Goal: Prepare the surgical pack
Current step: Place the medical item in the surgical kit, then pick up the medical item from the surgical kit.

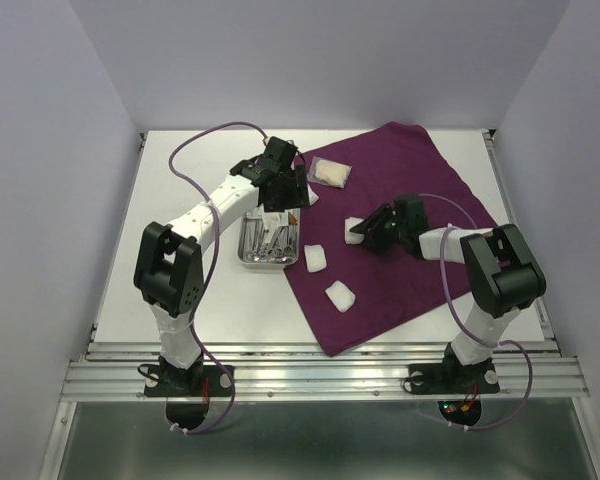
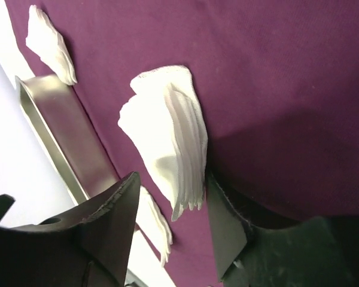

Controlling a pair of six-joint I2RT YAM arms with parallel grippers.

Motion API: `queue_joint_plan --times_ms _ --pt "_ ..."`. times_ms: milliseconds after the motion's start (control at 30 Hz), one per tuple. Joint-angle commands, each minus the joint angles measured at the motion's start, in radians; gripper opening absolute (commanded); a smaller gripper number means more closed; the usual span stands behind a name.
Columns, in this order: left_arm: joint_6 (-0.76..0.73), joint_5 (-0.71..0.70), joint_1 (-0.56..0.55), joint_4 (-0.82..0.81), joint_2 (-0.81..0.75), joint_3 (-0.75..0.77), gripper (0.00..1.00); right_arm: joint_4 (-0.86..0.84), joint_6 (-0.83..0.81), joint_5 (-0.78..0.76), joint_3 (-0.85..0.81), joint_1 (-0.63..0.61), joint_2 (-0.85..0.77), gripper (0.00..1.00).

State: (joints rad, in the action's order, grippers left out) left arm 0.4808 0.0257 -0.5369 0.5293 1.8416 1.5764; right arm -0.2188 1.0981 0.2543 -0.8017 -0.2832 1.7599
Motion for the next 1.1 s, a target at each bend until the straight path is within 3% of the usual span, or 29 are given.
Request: queue_joint_plan --times_ms 0,133,233,433,500,667,1067 --pt "0.002 0.010 -0.003 0.005 -0.027 0.034 0.73 0.116 -0.095 -0.102 -0.034 -0.010 -0.020 0.54" --pt "-0.005 0.026 -0.006 -0.011 -0.035 0.024 0.72 0.147 -0.132 -0.101 -0.082 -0.010 0.024 0.54" --pt "-0.008 0.023 -0.008 -0.008 -0.036 0.023 0.72 0.144 -0.121 -0.082 -0.094 -0.010 0.053 0.44" --pt "-0.011 0.029 -0.009 -0.040 -0.051 -0.010 0.76 0.122 -0.099 -0.082 -0.079 -0.010 0.010 0.07" --pt "-0.019 0.055 -0.011 -0.073 -0.061 -0.027 0.78 0.104 -0.104 -0.075 -0.074 -0.010 -0.014 0.02" --pt "-0.028 0.123 -0.011 -0.098 -0.056 -0.024 0.79 0.073 -0.122 -0.038 -0.083 -0.010 -0.076 0.01" --pt "-0.037 0.091 0.021 -0.065 -0.076 -0.012 0.78 0.059 -0.121 0.011 -0.128 -0.019 -0.093 0.01"
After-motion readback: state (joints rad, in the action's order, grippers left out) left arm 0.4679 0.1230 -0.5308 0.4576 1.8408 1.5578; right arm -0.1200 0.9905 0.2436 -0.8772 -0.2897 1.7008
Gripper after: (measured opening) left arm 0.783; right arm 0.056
